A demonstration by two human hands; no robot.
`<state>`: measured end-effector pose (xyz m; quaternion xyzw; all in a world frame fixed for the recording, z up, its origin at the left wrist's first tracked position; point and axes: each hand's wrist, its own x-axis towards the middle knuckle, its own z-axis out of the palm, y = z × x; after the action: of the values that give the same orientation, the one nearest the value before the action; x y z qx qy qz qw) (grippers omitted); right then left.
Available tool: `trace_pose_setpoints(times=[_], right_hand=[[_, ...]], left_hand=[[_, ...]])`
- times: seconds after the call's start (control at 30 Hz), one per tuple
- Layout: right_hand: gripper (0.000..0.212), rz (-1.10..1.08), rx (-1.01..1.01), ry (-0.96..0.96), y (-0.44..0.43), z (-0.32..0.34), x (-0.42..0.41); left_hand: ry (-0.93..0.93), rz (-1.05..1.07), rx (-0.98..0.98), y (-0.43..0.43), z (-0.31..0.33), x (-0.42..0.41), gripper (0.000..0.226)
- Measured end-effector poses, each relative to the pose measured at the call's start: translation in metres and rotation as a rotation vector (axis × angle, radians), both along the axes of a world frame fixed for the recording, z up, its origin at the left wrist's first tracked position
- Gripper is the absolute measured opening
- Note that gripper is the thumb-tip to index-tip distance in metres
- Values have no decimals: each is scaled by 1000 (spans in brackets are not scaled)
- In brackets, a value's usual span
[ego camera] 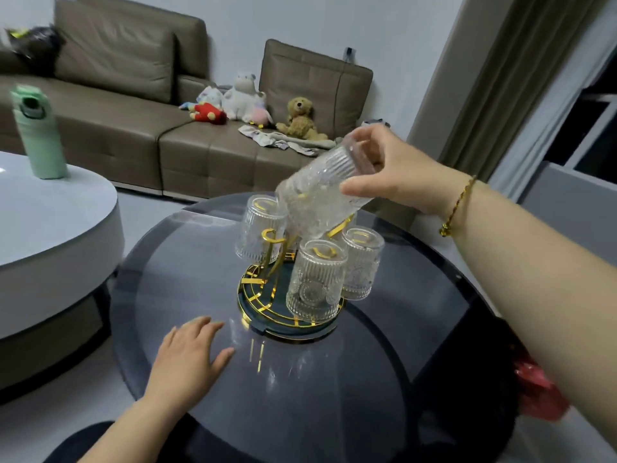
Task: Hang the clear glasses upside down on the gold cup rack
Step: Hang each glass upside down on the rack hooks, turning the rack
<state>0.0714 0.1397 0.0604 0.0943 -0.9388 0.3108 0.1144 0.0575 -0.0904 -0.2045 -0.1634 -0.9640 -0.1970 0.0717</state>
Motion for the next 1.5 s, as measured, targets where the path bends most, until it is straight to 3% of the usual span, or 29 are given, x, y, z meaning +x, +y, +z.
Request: trace_pose_setpoints(times=[0.1,0.3,0.83,1.5], right_hand=[[59,23,180,-34,-25,1,-11],[64,32,268,-95,-55,-7,-31],[68,30,391,-281,-79,-63,-57],[70,69,461,-245,-82,-86,-44]], left_hand=[[-4,-25,-29,-3,-5,1,48],[-9,-45,-52,-5,-9,-1,48],[4,-51,35,-4,-11,-2,48],[15,-51,44,-4,-11,-1,46]])
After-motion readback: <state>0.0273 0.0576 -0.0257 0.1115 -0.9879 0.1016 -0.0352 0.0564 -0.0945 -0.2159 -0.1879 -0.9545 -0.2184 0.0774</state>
